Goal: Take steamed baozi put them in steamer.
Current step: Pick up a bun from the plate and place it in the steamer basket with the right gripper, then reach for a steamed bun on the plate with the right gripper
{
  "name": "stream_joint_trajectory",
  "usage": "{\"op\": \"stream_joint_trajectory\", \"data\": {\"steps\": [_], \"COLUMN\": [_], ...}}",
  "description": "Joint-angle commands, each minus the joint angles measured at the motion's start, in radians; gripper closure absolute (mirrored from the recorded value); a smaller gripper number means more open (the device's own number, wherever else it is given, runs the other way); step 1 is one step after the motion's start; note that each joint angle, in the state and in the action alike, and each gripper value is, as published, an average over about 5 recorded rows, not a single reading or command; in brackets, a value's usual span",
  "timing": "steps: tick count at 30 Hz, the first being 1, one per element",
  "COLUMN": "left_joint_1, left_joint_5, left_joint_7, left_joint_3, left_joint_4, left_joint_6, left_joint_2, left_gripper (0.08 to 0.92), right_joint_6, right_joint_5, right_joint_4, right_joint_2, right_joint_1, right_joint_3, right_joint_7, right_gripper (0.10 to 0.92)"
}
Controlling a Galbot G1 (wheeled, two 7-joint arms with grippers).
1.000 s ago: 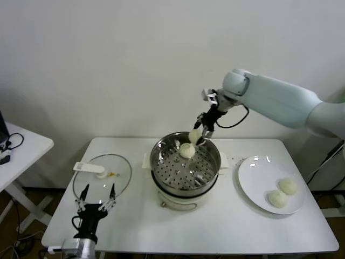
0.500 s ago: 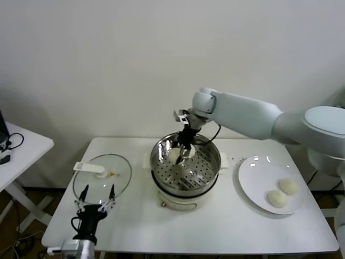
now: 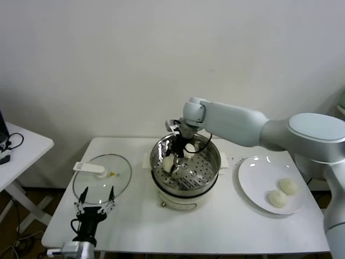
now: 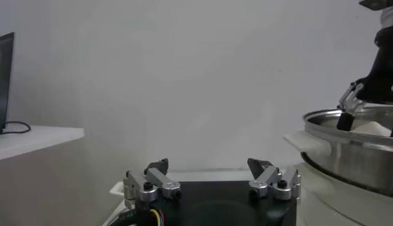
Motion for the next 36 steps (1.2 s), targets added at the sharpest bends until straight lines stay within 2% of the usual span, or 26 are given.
{"op": "stream_joint_trajectory", "data": {"steps": [1, 5, 12, 19, 29, 36], "left_joint_1": [0.001, 0.002, 0.007, 0.007, -0.002, -0.017], "left_joint_5": [0.0, 0.0, -0.001, -0.003, 0.001, 0.015], "left_joint_7": [0.0, 0.0, 0.0, 0.0, -0.003, -0.021], "left_joint_3": [-0.001, -0.001, -0.003, -0.004, 0.0, 0.005], "left_joint_4": [0.0, 0.0, -0.005, -0.004, -0.005, -0.002], "left_joint_6": [-0.001, -0.001, -0.003, -0.003, 0.001, 0.005], "left_joint_2": [-0.001, -0.002, -0.002, -0.001, -0.001, 0.001], "left_gripper": [0.177, 0.177, 0.177, 0.177, 0.177, 0.177], "right_joint_6": [0.0, 0.003, 0.011, 0.03, 0.108, 0.158], "right_joint_5": [-0.009, -0.016, -0.02, -0.01, 0.016, -0.114], "right_joint_4": [-0.002, 0.002, 0.014, 0.047, 0.205, 0.315], "right_joint_2": [0.012, 0.008, -0.01, -0.064, -0.284, -0.538], "right_joint_1": [-0.012, -0.015, -0.017, 0.04, 0.286, 0.289], "right_joint_3": [0.001, 0.001, 0.007, 0.005, -0.059, -0.006], "right_joint_7": [0.003, 0.005, 0.005, -0.026, -0.138, -0.19], "right_gripper": [0.313, 0.307, 0.208, 0.203, 0.203, 0.203]}}
